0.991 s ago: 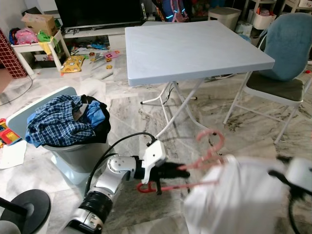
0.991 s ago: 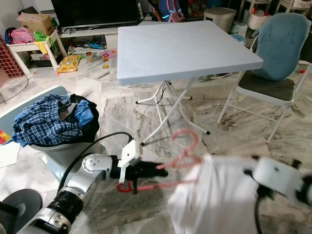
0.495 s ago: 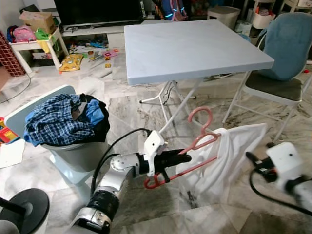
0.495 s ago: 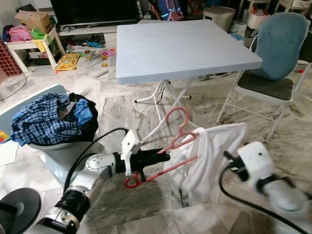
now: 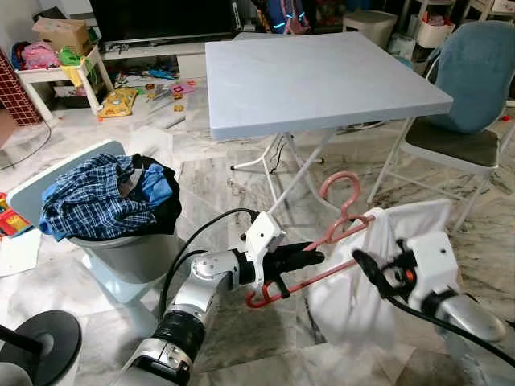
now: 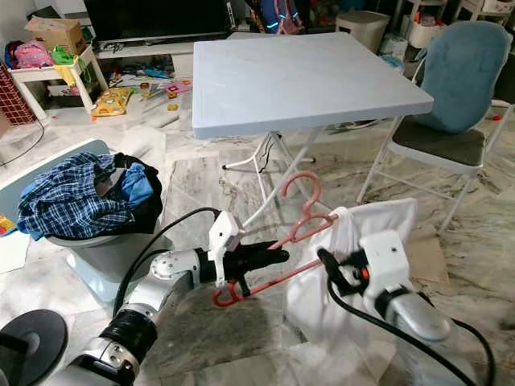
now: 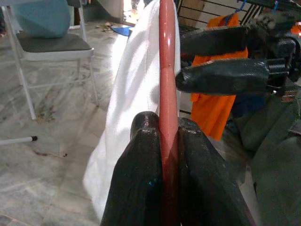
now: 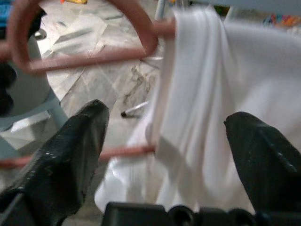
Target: Hang hanger
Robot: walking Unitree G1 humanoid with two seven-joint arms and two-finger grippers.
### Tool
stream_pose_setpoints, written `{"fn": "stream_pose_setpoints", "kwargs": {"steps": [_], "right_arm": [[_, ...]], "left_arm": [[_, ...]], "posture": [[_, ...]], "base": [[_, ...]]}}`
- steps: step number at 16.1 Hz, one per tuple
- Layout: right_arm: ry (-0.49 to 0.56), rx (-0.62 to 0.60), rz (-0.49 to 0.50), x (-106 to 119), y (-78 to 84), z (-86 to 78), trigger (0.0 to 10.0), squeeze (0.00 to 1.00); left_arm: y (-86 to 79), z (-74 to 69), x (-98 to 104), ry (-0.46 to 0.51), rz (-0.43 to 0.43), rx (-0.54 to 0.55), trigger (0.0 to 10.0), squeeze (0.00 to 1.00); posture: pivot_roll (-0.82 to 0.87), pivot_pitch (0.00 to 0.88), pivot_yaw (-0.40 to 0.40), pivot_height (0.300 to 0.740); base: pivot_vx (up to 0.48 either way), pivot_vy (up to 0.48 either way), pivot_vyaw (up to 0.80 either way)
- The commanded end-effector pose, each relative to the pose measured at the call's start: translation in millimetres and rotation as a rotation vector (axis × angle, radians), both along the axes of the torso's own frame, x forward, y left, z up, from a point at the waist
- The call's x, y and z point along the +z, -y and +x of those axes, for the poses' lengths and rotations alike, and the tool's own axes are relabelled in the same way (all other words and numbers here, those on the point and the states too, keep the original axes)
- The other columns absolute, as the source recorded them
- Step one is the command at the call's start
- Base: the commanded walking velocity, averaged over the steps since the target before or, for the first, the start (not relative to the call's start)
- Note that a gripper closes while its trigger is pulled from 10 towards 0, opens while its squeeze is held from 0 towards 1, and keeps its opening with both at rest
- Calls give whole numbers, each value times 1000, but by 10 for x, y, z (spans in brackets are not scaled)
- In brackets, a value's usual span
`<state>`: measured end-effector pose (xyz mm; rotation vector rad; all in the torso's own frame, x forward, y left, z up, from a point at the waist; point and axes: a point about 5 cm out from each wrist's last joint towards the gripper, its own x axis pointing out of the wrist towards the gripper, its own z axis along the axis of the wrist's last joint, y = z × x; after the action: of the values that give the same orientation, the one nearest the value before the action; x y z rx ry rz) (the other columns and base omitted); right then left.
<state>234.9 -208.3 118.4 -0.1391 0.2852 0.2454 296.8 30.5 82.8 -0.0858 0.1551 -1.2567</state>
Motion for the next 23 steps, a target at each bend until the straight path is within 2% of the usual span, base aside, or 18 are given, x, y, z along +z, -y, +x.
{"fn": "stream_pose_setpoints", "kwargs": {"steps": [1, 3, 4, 5, 6, 8, 13, 14, 15, 17, 18, 19, 20, 23], "right_arm": [[34, -15, -26, 36, -72, 55, 10000, 1000], [40, -37, -55, 15, -125, 125, 10000, 1000], [42, -38, -60, 6, -149, 151, 9647, 1000], [48, -50, -87, -13, -155, 185, 0, 820], [44, -57, -96, -28, -141, 192, 0, 0], [31, -47, -99, -43, -99, 171, 0, 0], [-31, 66, -133, -69, 39, 34, 0, 0], [-43, 87, -120, -73, 42, 17, 7059, 0], [-50, 87, -123, -84, 61, 16, 10000, 0], [-53, 63, -122, -118, 99, 43, 10000, 0], [-51, 26, -98, -147, 99, 79, 4275, 0], [-47, 30, -99, -166, 74, 92, 3804, 0], [-35, 11, -90, -166, 69, 106, 0, 0], [-31, -1, -86, -182, 64, 129, 0, 0]], "left_arm": [[46, 22, 130, 58, -24, -31, 0, 0], [47, 12, 140, 63, -31, -39, 0, 0], [48, 9, 148, 67, -34, -42, 0, 0], [49, 8, 163, 70, -39, -46, 0, 0], [48, 13, 169, 71, -39, -46, 0, 0], [24, 36, 175, 78, -34, -37, 0, 0], [-2, 90, 203, 103, -15, -29, 0, 0], [5, 92, 212, 109, -14, -33, 0, 0], [13, 88, 220, 116, -14, -40, 0, 0], [26, 66, 220, 120, -17, -61, 0, 0], [28, 50, 218, 118, -20, -76, 0, 0], [25, 42, 216, 118, -19, -88, 0, 0], [23, 43, 220, 119, -21, -89, 0, 0], [22, 37, 233, 118, -31, -98, 0, 0]], "posture": [[-67, 0, 15, 740], [-62, 0, 13, 740], [-62, 0, 13, 740], [-60, 0, 11, 740], [-58, 0, 10, 740], [-58, 0, 9, 740], [-70, 0, 11, 740], [-70, 0, 11, 740], [-70, 0, 12, 740], [-68, 0, 11, 740], [-67, 0, 10, 740], [-65, 0, 9, 740], [-64, 0, 10, 740], [-64, 0, 7, 740]], "base": [[0, 0, 0], [0, 0, 0], [0, 0, 0], [0, 0, 0], [0, 0, 0], [0, 0, 0], [0, 0, 0], [0, 0, 0], [0, 0, 0], [0, 0, 0], [0, 0, 0], [0, 0, 0], [0, 0, 0], [0, 0, 0]]}}
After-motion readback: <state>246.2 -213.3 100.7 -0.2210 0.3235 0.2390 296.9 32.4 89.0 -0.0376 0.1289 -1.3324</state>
